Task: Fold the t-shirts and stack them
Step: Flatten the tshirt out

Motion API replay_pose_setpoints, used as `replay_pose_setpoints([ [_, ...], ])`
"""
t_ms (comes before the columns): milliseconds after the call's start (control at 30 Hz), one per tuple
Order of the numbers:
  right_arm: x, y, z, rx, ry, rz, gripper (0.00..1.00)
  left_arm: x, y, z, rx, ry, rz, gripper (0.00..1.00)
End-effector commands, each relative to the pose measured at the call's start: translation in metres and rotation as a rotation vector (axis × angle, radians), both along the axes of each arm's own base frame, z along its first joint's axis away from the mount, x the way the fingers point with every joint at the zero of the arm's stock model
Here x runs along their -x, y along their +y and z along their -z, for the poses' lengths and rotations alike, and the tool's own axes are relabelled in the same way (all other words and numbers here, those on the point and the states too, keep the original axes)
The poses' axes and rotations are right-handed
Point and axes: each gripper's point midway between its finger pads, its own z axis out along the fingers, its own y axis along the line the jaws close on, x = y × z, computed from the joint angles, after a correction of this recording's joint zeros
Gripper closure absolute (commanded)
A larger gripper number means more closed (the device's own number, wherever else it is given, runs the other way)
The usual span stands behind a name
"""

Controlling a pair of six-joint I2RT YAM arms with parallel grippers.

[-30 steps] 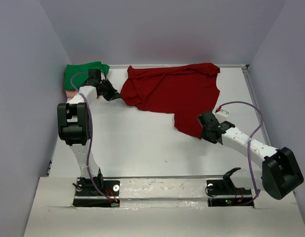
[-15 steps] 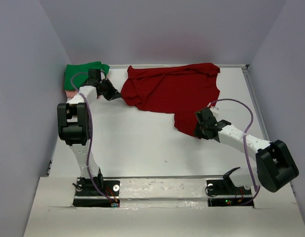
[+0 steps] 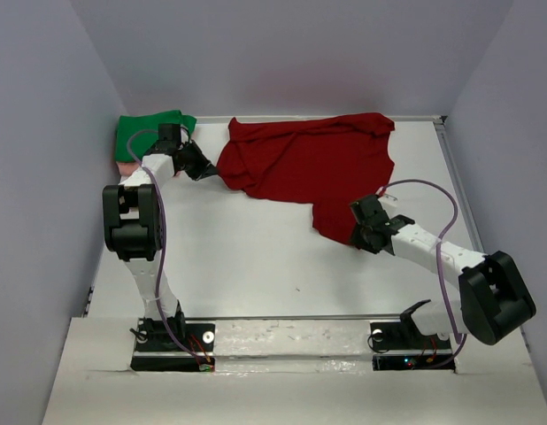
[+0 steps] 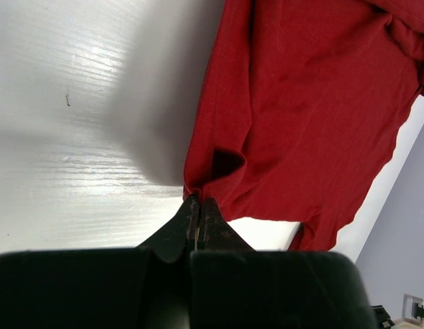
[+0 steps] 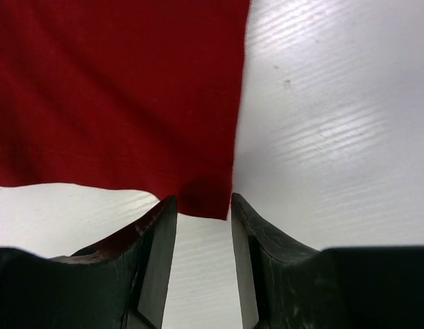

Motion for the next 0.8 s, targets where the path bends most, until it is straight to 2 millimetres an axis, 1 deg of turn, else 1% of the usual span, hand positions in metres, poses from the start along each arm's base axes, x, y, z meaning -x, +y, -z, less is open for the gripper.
replay_pose_setpoints([
  [0,0.005,-0.017,-0.005,0.042,0.005,0.105,0.57,0.003,-0.006,-0.020,0.027,-0.048,0.030,1.00],
  [133,0.012,-0.019,0.000,0.040,0.024,0.119,0.56,0.003,-0.007,-0.020,0.029,-0.046,0.033,1.00],
  [267,0.011,-0.012,0.005,0.008,0.026,0.101,0.56,0.003,-0.008,-0.021,0.032,-0.049,0.036,1.00],
  [400,0.004,-0.004,0.007,-0.019,0.007,0.070,0.56,0.004,-0.008,-0.023,0.031,-0.055,0.037,1.00],
  [533,0.001,0.004,0.011,-0.044,0.024,0.067,0.57,0.004,-0.008,-0.023,0.030,-0.054,0.038,1.00],
  [667,-0.002,0.007,0.013,-0.054,0.016,0.060,0.63,0.004,-0.007,-0.024,0.028,-0.058,0.038,1.00],
  [700,-0.004,0.007,0.013,-0.052,0.013,0.053,0.68,0.004,-0.008,-0.023,0.030,-0.055,0.038,1.00],
  [767,-0.005,0.009,0.014,-0.055,0.011,0.050,0.71,0.004,-0.008,-0.022,0.034,-0.053,0.039,1.00],
])
